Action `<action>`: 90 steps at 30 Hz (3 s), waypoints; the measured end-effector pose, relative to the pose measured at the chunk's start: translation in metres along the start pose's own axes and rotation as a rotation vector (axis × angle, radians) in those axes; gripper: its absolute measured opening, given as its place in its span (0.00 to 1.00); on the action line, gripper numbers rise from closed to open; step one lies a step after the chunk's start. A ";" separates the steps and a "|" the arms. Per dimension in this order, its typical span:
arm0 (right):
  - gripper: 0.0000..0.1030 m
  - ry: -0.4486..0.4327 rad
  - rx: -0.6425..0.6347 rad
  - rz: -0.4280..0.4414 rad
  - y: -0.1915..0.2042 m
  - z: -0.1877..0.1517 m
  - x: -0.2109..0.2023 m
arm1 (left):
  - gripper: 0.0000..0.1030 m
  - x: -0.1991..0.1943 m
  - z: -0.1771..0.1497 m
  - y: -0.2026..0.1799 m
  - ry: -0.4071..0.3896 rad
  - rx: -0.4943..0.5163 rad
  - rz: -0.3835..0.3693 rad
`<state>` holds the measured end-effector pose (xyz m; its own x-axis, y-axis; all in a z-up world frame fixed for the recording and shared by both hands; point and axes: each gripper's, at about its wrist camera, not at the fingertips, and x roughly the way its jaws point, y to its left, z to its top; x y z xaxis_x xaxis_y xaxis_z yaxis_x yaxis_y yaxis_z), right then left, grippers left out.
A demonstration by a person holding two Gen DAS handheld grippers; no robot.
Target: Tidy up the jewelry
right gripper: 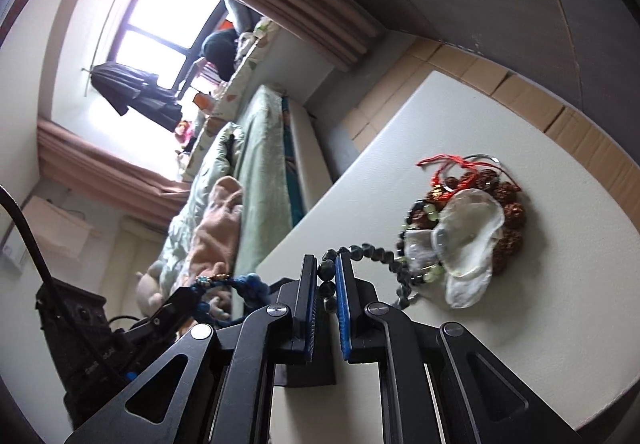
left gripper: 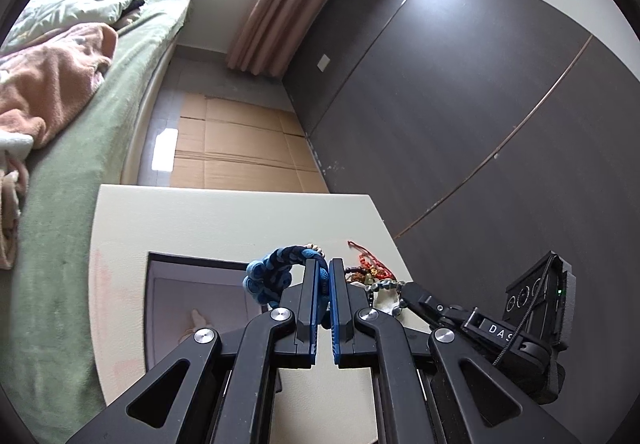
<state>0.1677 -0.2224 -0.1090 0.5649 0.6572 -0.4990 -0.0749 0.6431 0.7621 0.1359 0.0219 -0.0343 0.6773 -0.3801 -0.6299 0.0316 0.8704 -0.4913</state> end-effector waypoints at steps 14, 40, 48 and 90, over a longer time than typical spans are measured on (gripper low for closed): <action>0.11 0.016 -0.065 0.180 0.060 -0.030 0.033 | 0.20 -0.011 -0.004 0.048 0.031 -0.153 0.113; 0.60 0.081 -0.108 -0.008 0.051 -0.039 0.044 | 0.70 -0.033 -0.011 0.046 -0.043 -0.160 0.148; 0.60 0.010 -0.086 -0.133 0.026 -0.026 0.007 | 0.91 -0.025 -0.020 0.010 -0.058 -0.071 0.154; 0.49 0.172 0.281 -0.232 -0.089 0.010 0.015 | 0.54 0.156 -0.016 -0.035 0.302 0.068 0.061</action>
<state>0.1918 -0.2738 -0.1805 0.3930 0.5790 -0.7144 0.2793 0.6650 0.6926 0.2287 -0.0727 -0.1255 0.4309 -0.3934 -0.8121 0.0532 0.9095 -0.4123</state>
